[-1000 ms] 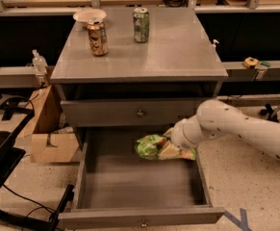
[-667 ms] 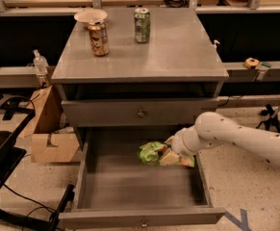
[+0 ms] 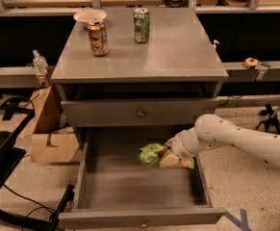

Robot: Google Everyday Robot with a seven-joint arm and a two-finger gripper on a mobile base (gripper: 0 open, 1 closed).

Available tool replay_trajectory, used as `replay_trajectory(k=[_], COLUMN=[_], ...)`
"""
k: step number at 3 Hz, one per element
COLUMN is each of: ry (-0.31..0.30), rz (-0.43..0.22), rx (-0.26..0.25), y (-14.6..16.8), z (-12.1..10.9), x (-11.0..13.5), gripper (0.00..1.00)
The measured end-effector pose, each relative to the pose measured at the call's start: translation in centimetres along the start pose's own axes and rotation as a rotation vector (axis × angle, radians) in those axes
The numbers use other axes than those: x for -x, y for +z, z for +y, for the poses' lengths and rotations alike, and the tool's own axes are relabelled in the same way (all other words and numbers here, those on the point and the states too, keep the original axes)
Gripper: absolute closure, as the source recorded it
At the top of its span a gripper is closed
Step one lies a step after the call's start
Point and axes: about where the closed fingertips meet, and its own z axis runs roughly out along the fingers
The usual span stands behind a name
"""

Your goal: Place green rice chip bag into middle drawer

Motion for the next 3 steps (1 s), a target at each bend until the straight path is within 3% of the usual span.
replay_trajectory(k=[2, 3], ry=[-0.001, -0.002], rz=[0.0, -0.001], rx=[0.007, 0.011], y=[0.33, 0.49], z=[0.24, 0.35], x=[0.06, 0.08], gripper=[0.16, 0.0])
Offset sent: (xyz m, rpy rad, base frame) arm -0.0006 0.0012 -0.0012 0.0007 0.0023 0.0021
